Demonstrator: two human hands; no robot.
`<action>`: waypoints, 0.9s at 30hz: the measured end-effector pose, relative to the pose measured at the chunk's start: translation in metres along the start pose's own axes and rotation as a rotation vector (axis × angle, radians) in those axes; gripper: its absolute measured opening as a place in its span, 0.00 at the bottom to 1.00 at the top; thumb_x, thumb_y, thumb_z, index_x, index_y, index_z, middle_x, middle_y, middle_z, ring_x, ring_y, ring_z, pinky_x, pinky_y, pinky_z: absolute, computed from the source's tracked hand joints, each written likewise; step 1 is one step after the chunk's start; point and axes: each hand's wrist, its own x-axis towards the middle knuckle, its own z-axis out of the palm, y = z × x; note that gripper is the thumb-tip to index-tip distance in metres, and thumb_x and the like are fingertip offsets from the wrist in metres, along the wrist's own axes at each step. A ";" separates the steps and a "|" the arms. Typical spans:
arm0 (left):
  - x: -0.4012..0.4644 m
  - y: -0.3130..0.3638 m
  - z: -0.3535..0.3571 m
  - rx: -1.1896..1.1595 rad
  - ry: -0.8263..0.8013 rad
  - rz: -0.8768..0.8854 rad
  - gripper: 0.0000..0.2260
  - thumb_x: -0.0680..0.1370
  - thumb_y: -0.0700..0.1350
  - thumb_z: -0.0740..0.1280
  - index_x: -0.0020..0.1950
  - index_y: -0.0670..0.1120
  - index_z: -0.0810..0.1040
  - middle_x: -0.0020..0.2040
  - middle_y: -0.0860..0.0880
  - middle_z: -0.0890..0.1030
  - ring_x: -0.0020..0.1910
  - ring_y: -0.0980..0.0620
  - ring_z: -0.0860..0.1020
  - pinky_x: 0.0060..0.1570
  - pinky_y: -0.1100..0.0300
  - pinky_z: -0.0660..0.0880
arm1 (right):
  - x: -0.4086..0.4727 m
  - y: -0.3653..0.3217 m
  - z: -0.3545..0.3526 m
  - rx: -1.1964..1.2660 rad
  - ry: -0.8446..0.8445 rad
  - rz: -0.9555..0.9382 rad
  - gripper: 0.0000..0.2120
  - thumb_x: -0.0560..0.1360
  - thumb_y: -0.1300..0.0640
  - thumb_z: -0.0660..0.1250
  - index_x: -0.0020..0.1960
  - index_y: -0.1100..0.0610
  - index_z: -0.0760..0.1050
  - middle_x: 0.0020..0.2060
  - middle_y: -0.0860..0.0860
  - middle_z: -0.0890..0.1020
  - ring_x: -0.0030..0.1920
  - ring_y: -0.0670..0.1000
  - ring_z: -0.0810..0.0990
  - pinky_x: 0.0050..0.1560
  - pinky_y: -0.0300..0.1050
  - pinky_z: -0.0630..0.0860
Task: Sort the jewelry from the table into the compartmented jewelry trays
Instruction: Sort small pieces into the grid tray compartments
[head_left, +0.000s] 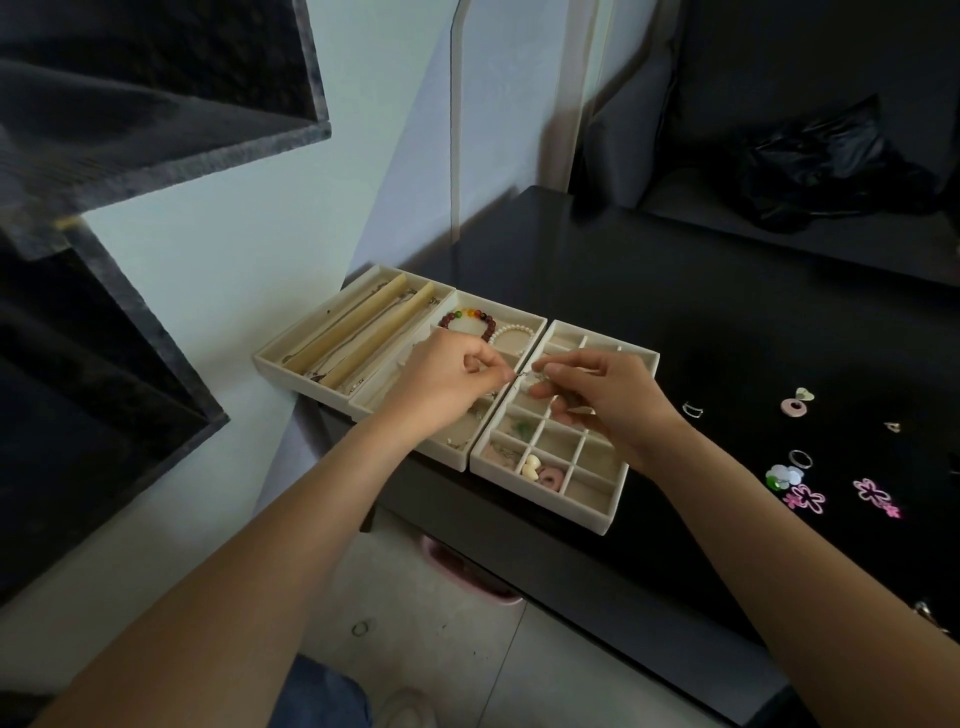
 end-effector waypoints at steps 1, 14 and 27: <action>0.000 0.000 -0.001 -0.012 -0.020 -0.025 0.04 0.74 0.48 0.71 0.43 0.48 0.82 0.30 0.57 0.74 0.32 0.62 0.72 0.40 0.62 0.70 | -0.001 0.000 -0.001 -0.030 -0.001 -0.014 0.05 0.78 0.63 0.64 0.48 0.59 0.80 0.36 0.54 0.84 0.28 0.44 0.77 0.33 0.37 0.77; -0.002 0.008 -0.008 -0.039 -0.117 -0.087 0.03 0.75 0.47 0.69 0.42 0.53 0.80 0.44 0.57 0.81 0.45 0.62 0.77 0.43 0.69 0.69 | -0.005 0.001 -0.009 0.023 -0.028 0.037 0.06 0.77 0.62 0.65 0.51 0.61 0.80 0.33 0.51 0.80 0.29 0.43 0.75 0.35 0.37 0.78; -0.001 0.000 0.006 0.096 -0.040 -0.165 0.06 0.75 0.44 0.69 0.48 0.42 0.83 0.48 0.49 0.82 0.41 0.60 0.74 0.37 0.69 0.67 | 0.007 0.019 0.006 -0.693 0.064 -0.260 0.03 0.74 0.61 0.70 0.44 0.54 0.77 0.39 0.45 0.78 0.38 0.39 0.76 0.33 0.28 0.70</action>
